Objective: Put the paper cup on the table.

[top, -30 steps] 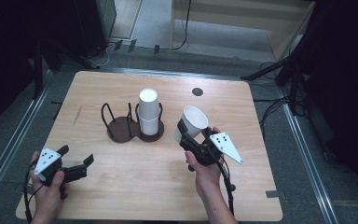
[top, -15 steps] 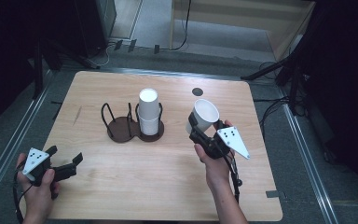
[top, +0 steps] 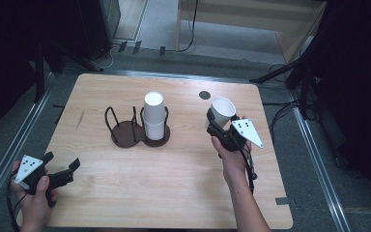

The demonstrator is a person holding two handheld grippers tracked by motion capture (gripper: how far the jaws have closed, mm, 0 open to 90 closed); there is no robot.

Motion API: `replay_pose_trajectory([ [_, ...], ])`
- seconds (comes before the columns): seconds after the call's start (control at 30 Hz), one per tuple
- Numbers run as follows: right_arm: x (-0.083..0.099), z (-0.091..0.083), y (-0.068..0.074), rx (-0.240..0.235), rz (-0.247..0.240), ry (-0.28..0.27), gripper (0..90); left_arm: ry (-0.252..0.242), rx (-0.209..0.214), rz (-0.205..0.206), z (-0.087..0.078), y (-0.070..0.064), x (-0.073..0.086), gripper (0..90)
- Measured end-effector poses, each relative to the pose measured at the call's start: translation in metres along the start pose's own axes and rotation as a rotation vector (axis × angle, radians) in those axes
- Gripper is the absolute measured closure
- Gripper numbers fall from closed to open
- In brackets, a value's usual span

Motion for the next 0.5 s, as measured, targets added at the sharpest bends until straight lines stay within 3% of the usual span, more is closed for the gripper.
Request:
replay_pose_trajectory([
  [0.2,0.011,0.015,-0.009,0.042,-0.032,0.044,29.1,-0.015,0.011,-0.027,-0.002,0.003,0.001,0.0],
  [0.43,0.02,0.032,-0.029,0.1,0.015,0.056,29.2,-0.013,0.014,-0.02,-0.001,0.001,0.001,0.0],
  [0.5,0.024,0.041,-0.037,0.157,-0.032,0.073,29.1,-0.014,0.016,-0.025,-0.002,0.002,0.001,0.0],
])
Point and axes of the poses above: each handheld gripper's, and its own axes: z roughly forward along the jaws, x roughly out of its underside, y roughly to its left, the point moved 3 cm from there along z, roughly forward along the jaws, and after that the axes turned 11 degrees about y, right-handed, at the moved point
